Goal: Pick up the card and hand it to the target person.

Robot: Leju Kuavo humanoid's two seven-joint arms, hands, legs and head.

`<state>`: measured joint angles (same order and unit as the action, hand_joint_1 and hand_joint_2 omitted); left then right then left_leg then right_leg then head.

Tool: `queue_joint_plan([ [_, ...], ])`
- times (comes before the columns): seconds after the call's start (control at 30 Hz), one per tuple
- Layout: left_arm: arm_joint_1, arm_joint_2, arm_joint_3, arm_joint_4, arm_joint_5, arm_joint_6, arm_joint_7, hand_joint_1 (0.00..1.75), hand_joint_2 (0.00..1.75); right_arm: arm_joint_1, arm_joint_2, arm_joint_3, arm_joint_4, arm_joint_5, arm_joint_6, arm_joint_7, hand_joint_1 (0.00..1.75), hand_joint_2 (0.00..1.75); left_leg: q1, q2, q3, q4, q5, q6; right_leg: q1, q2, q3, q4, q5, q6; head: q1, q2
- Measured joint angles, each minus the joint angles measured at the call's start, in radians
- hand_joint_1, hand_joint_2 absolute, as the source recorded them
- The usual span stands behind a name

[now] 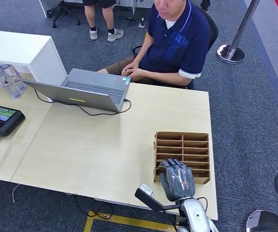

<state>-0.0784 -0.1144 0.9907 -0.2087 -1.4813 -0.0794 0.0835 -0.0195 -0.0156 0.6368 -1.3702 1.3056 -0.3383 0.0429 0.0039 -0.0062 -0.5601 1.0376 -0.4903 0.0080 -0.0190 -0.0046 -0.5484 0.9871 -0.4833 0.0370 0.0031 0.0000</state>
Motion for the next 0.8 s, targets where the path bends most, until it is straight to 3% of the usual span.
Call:
queue_joint_plan([
  [0.17,0.0,0.0,0.0,0.0,0.0,0.0,0.0,0.0,0.0,-0.002,0.0,-0.002,0.0,-0.002,-0.002,-0.001,1.15,1.75,0.0,0.0,0.0,0.0,0.0,0.0,0.0,0.0,0.0,0.0,0.0,0.0,0.0,0.0],
  [0.3,0.0,0.0,0.0,0.0,0.0,0.0,-0.001,0.0,0.0,-0.004,0.0,-0.002,0.0,-0.005,-0.004,-0.002,1.6,1.75,0.0,0.0,0.0,0.0,0.0,0.0,0.0,0.0,0.0,0.0,0.0,0.0,0.0,0.0],
  [0.37,0.0,0.0,0.0,0.0,0.0,-0.001,-0.002,0.0,0.0,-0.005,0.0,-0.002,0.0,-0.008,-0.008,-0.003,1.68,1.75,0.0,0.0,0.0,0.0,0.0,0.0,0.0,0.0,0.0,0.0,-0.001,0.0,0.0,0.0],
  [0.8,0.0,0.0,0.0,0.0,0.0,-0.004,-0.003,0.0,0.0,-0.009,0.0,-0.013,-0.001,-0.019,-0.031,-0.011,1.73,1.75,0.0,0.0,0.0,0.0,-0.001,-0.001,0.0,0.0,0.0,0.0,-0.001,0.0,0.0,0.0],
])
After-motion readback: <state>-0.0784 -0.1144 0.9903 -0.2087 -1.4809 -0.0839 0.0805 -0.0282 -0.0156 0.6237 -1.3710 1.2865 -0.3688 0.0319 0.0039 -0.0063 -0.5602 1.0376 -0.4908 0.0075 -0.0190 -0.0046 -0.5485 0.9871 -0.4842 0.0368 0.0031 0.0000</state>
